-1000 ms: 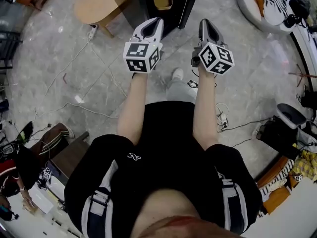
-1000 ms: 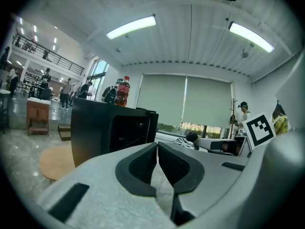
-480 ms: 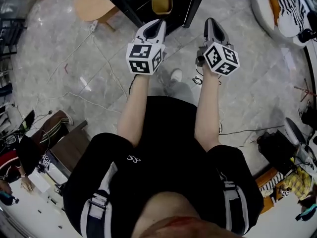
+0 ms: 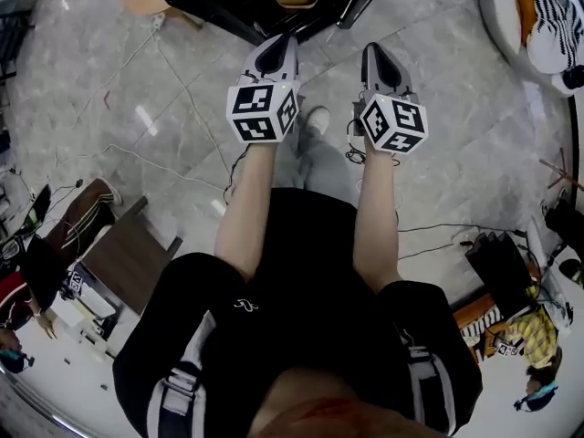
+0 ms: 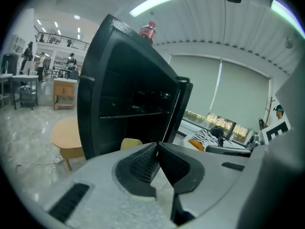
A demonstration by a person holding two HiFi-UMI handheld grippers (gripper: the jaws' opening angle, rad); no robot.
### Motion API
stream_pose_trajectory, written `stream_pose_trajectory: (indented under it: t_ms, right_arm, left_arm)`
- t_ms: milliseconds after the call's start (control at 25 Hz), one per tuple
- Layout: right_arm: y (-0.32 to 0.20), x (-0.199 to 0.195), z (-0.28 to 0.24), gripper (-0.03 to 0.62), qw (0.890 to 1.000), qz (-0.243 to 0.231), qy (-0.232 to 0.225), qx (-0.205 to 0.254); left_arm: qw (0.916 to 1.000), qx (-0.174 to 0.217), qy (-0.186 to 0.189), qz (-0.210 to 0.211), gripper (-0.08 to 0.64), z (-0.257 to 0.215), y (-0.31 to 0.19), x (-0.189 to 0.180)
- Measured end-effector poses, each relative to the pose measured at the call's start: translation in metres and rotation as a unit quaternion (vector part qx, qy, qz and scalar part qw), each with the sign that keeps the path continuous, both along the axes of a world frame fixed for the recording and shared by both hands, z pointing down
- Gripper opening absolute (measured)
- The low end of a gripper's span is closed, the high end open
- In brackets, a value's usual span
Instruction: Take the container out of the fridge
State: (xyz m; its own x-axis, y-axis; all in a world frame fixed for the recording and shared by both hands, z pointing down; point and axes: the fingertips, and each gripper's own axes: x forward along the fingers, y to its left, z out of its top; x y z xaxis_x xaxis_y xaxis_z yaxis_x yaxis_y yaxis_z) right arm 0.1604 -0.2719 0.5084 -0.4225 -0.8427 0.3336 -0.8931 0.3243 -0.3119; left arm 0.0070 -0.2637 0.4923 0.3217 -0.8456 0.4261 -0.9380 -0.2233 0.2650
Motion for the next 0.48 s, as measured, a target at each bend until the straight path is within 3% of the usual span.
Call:
stream_pose_trajectory:
  t_ms: [280, 480]
  right_arm:
    - [-0.011, -0.041, 0.04, 0.014, 0.995, -0.086, 0.055, -0.005]
    - [-0.03, -0.075, 0.067, 0.014, 0.981, -0.159, 0.109, -0.003]
  left_arm:
    - [0.9993, -0.028, 0.011, -0.021, 0.018, 0.046, -0.002, -0.009]
    - [0.9984, -0.043, 0.02, -0.03, 0.018, 0.063, -0.002, -0.018]
